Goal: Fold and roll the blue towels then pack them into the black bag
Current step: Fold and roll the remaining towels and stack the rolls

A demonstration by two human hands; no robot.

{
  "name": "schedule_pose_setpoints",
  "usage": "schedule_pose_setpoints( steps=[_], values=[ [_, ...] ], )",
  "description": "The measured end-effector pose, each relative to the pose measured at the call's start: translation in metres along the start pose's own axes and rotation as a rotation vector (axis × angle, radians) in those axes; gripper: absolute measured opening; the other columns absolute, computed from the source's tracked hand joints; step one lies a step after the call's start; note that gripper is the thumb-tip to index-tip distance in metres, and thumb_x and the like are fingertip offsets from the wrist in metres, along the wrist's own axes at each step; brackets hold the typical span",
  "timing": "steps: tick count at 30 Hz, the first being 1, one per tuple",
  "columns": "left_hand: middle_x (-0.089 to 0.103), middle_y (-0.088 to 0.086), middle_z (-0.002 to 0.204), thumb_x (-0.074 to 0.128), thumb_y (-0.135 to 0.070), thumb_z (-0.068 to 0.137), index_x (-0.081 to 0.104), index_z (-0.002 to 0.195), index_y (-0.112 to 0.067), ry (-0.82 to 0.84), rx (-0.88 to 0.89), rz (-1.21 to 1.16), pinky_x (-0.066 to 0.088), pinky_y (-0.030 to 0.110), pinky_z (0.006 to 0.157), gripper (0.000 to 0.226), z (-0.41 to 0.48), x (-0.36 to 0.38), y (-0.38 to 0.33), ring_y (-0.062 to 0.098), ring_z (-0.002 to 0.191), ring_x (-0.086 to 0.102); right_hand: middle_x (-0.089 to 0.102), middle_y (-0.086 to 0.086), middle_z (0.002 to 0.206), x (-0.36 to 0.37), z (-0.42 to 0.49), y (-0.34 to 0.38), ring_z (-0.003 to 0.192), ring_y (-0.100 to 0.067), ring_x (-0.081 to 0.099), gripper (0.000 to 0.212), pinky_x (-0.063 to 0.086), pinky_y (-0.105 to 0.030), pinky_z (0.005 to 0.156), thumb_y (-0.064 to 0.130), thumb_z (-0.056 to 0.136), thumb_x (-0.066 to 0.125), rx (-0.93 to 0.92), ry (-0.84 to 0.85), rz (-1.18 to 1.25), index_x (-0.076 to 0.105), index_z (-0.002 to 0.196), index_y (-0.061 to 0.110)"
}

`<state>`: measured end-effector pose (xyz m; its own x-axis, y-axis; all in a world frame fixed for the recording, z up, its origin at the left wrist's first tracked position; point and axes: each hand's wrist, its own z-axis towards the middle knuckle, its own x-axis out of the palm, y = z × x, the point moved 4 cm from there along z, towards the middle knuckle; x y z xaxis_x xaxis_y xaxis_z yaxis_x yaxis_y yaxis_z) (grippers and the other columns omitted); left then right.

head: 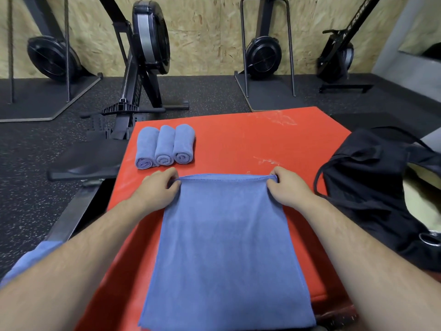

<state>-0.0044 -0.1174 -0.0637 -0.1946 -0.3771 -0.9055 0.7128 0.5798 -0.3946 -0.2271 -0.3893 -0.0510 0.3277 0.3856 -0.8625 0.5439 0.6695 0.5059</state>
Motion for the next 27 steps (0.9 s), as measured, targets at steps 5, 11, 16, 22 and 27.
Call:
schedule_pose_setpoints(
  steps=[5, 11, 16, 22, 27],
  values=[
    [0.054, -0.003, 0.071, 0.058, -0.026, 0.095, 0.047, 0.083, -0.02, -0.12, -0.092, -0.061, 0.034, 0.036, 0.063, 0.018, 0.009, 0.01, -0.001, 0.027, 0.073, 0.051, 0.064, -0.009, 0.093, 0.01, 0.013, 0.0, 0.086, -0.033, 0.057, 0.011, 0.033, -0.034, 0.067, 0.023, 0.095, 0.047, 0.025, -0.106, -0.084, 0.053, 0.1, 0.014],
    [0.055, -0.001, 0.084, 0.063, -0.036, 0.09, 0.065, 0.094, -0.018, -0.061, -0.078, 0.053, 0.046, 0.04, 0.074, 0.018, 0.014, 0.023, 0.007, 0.025, 0.084, 0.055, 0.063, -0.007, 0.104, 0.028, 0.023, 0.002, 0.099, -0.032, 0.059, 0.019, 0.038, -0.032, 0.071, 0.027, 0.094, 0.054, 0.06, -0.024, -0.118, 0.057, 0.108, 0.014],
    [0.048, 0.0, 0.088, 0.061, -0.024, 0.091, 0.062, 0.093, -0.017, -0.096, -0.049, 0.023, 0.045, 0.04, 0.076, 0.007, 0.011, 0.021, 0.004, 0.026, 0.087, 0.05, 0.059, -0.008, 0.108, 0.035, 0.025, 0.003, 0.093, -0.029, 0.054, 0.007, 0.042, -0.037, 0.073, 0.022, 0.097, 0.049, 0.04, 0.006, -0.087, 0.053, 0.097, 0.017],
    [0.059, 0.001, 0.08, 0.057, -0.019, 0.096, 0.049, 0.088, -0.014, -0.126, -0.138, -0.203, 0.041, 0.036, 0.068, 0.013, 0.006, 0.008, -0.004, 0.026, 0.079, 0.054, 0.053, -0.005, 0.092, 0.013, 0.015, 0.005, 0.085, -0.023, 0.048, 0.013, 0.038, -0.036, 0.071, 0.017, 0.097, 0.051, 0.016, -0.124, 0.163, 0.047, 0.085, 0.016],
    [0.066, 0.004, 0.085, 0.071, -0.015, 0.089, 0.06, 0.083, -0.01, -0.178, -0.197, -0.415, 0.041, 0.021, 0.066, 0.013, 0.0, -0.011, -0.011, 0.015, 0.076, 0.056, 0.05, 0.0, 0.069, -0.001, 0.006, 0.002, 0.065, -0.013, 0.042, 0.027, 0.033, -0.031, 0.061, 0.014, 0.091, 0.062, 0.064, -0.065, 0.42, 0.058, 0.074, -0.007]
  ],
)
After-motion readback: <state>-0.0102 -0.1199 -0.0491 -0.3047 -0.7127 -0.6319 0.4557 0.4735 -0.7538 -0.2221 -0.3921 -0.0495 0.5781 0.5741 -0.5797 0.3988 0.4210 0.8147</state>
